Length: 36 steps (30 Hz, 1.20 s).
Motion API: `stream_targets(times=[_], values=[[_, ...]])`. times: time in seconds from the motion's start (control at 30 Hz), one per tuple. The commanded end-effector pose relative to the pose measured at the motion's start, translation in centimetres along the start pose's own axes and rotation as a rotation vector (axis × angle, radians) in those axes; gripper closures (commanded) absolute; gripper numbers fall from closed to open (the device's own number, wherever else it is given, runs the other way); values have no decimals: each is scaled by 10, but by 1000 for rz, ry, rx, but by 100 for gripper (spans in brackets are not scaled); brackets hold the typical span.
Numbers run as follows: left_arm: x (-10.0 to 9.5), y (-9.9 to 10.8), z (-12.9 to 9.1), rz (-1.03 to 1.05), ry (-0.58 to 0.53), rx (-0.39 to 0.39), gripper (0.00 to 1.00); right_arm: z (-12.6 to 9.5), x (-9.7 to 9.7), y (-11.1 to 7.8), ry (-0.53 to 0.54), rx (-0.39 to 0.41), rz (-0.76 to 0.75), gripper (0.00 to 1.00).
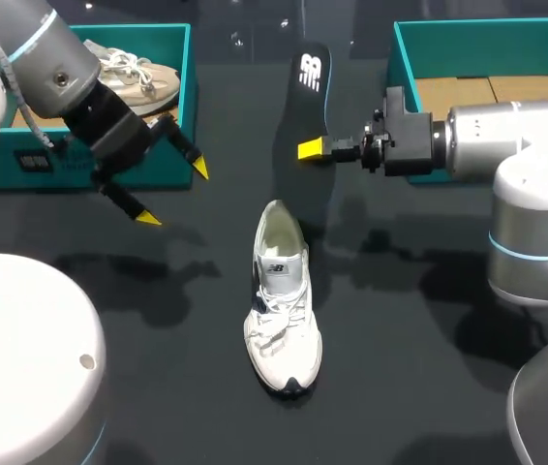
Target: Take the shoe out of the shoebox, open the shoe tongue, remove and reinsert the insole, then place the shoe into the shoebox
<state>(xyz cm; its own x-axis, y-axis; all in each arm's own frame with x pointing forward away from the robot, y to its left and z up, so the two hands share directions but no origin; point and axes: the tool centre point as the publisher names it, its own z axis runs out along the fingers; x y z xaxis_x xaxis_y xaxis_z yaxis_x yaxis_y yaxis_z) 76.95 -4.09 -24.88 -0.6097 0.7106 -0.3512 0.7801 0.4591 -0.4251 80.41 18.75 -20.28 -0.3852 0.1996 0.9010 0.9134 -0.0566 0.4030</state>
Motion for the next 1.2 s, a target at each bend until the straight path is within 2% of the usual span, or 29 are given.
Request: stream_targets(times=[0.03,0.13,0.2,0.33,0.53,0.7,0.97,1.2], values=[[-2,-8,19,-82,25,-10,0,-12,-1,-1,-12,-14,-8,100],[-2,-9,32,-216,17,-35,0,-18,-4,-2,-13,-17,-32,100],[-1,-8,40,-312,24,-17,0,-20,-6,-2,-18,-23,-49,100],[-2,-6,52,-459,17,-31,0,-21,-13,-3,-16,-22,-82,100],[-4,6,75,-625,-8,-49,0,-18,-24,-6,1,-32,-144,100],[-6,9,91,-693,1,-49,0,-13,-30,-8,20,-25,-183,100],[-9,17,113,-748,9,-116,0,-3,-36,-11,39,-23,-211,100],[-9,16,125,-765,17,-134,0,9,-41,-15,61,-15,-218,100]])
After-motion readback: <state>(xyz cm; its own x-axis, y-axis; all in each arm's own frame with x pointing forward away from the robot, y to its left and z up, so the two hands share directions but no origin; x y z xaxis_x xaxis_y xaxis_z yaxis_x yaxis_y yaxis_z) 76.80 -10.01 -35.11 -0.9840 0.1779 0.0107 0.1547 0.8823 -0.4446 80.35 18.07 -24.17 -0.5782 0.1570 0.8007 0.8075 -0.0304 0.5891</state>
